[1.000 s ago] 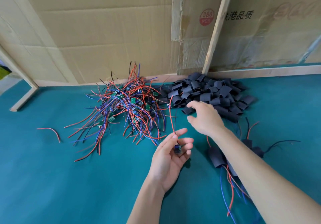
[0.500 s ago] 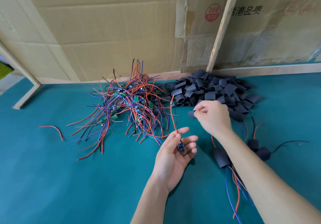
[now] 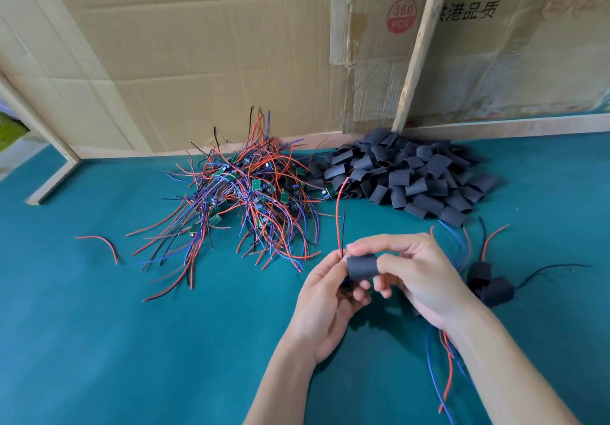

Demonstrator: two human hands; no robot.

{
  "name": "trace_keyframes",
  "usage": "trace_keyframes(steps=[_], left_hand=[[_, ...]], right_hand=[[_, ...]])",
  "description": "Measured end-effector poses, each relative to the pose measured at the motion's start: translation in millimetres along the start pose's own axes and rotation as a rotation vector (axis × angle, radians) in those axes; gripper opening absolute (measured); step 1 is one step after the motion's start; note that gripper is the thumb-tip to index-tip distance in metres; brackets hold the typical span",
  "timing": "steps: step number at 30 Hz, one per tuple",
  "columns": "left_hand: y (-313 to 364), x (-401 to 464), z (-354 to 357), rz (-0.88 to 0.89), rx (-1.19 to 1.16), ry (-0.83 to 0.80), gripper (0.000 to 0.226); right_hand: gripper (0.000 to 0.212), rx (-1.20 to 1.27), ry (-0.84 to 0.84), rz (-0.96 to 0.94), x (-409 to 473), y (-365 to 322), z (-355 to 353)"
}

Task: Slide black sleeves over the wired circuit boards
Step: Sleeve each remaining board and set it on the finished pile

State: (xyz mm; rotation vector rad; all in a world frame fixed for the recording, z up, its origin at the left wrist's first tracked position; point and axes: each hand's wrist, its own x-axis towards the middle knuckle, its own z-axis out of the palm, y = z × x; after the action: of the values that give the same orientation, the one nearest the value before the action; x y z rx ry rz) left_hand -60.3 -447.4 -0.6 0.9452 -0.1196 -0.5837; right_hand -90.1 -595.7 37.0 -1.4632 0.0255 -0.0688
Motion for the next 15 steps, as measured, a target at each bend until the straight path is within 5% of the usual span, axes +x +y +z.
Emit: trace_keyframes(steps=[11,15], left_hand=[[0.9,-3.5,4.2,0.045,-0.049,0.029,0.035],[1.9,-3.8,3.1,0.037,-0.013,0.025,0.031]], right_hand=[[0.027,0.089,-0.113,-0.026,-3.8,1.6,3.5],[0.027,0.044,-0.031,-0.057,-3.3,1.2,6.9]])
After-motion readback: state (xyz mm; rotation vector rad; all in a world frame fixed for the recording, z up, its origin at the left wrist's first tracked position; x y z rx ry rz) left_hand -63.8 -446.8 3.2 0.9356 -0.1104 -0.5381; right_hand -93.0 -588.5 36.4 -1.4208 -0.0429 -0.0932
